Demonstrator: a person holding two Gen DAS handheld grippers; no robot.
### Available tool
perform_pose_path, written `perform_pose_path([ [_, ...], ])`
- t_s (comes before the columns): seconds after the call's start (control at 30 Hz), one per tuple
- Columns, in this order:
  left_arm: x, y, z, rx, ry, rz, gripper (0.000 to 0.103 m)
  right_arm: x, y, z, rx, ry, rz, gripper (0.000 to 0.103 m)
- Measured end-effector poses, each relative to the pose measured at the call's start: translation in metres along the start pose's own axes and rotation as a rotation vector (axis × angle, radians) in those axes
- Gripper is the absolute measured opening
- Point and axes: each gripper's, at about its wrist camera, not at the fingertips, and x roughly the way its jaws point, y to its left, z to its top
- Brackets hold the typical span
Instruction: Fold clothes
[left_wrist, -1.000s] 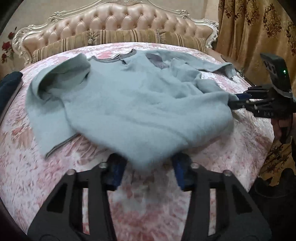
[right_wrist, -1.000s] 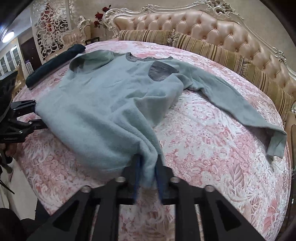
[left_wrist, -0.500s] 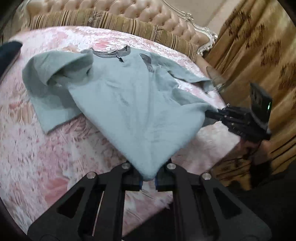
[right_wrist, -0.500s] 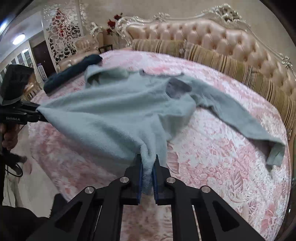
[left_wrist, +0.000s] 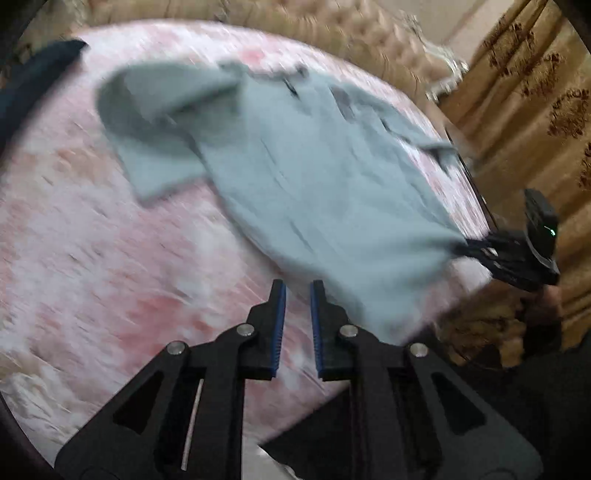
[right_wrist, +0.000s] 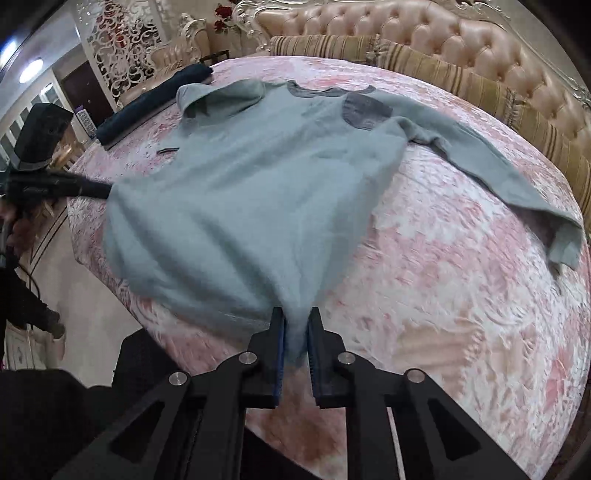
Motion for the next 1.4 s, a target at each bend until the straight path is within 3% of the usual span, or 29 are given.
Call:
perform_pose_path([
  [0.1,-0.012,0.004,0.020,0.053,-0.126,0.124,0.021,-0.010,-0.017,0.003,-0.004,-0.003,-0.037,0.021],
  [0.13,-0.014,0.003,0.028,0.083,-0.171,0.170,0.028,-0.012,-0.023,0.006,-0.003,-0.008,-0.057,0.023],
  [0.17,-0.015,0.003,0.037,0.113,-0.214,0.217,0.051,-0.012,-0.028,0.009,-0.002,-0.006,-0.083,0.024],
  [0.23,-0.008,-0.002,0.062,0.163,-0.276,0.260,0.077,-0.013,-0.034,0.015,-0.018,0.023,-0.090,0.025],
  [0.3,0.000,-0.003,0.087,0.201,-0.330,0.261,0.077,-0.017,-0.040,0.020,-0.032,0.029,-0.083,0.025],
  [0.43,0.025,0.021,0.151,0.126,-0.313,0.194,0.075,-0.028,-0.068,0.052,0.004,-0.077,-0.144,0.036],
  [0.53,0.061,0.046,0.193,0.053,-0.257,0.193,0.059,-0.017,-0.100,0.093,0.061,-0.155,-0.191,0.049],
  [0.57,0.070,0.052,0.200,0.028,-0.244,0.181,0.054,-0.010,-0.110,0.109,0.081,-0.179,-0.186,0.052],
  [0.7,0.112,0.069,0.223,-0.079,-0.184,0.180,0.053,0.028,-0.144,0.176,0.147,-0.232,-0.163,0.054],
  [0.9,0.149,0.080,0.236,-0.125,-0.099,0.213,0.051,0.103,-0.164,0.264,0.131,-0.199,-0.124,0.055],
  [0.93,0.153,0.079,0.237,-0.112,-0.089,0.224,0.031,0.116,-0.166,0.273,0.113,-0.184,-0.120,0.060],
  [0.97,0.157,0.079,0.238,-0.100,-0.080,0.236,0.013,0.127,-0.167,0.279,0.092,-0.165,-0.124,0.064],
  [1.1,0.159,0.078,0.235,-0.055,-0.089,0.235,0.013,0.159,-0.171,0.292,0.021,-0.118,-0.151,0.064],
  [1.23,0.156,0.074,0.233,-0.013,-0.110,0.243,0.013,0.159,-0.180,0.295,-0.008,-0.169,-0.194,0.069],
  [1.3,0.156,0.071,0.232,0.020,-0.113,0.259,0.013,0.166,-0.180,0.299,-0.039,-0.167,-0.159,0.080],
  [1.4,0.155,0.072,0.232,0.020,-0.128,0.250,0.013,0.176,-0.176,0.305,-0.102,-0.144,-0.071,0.080],
])
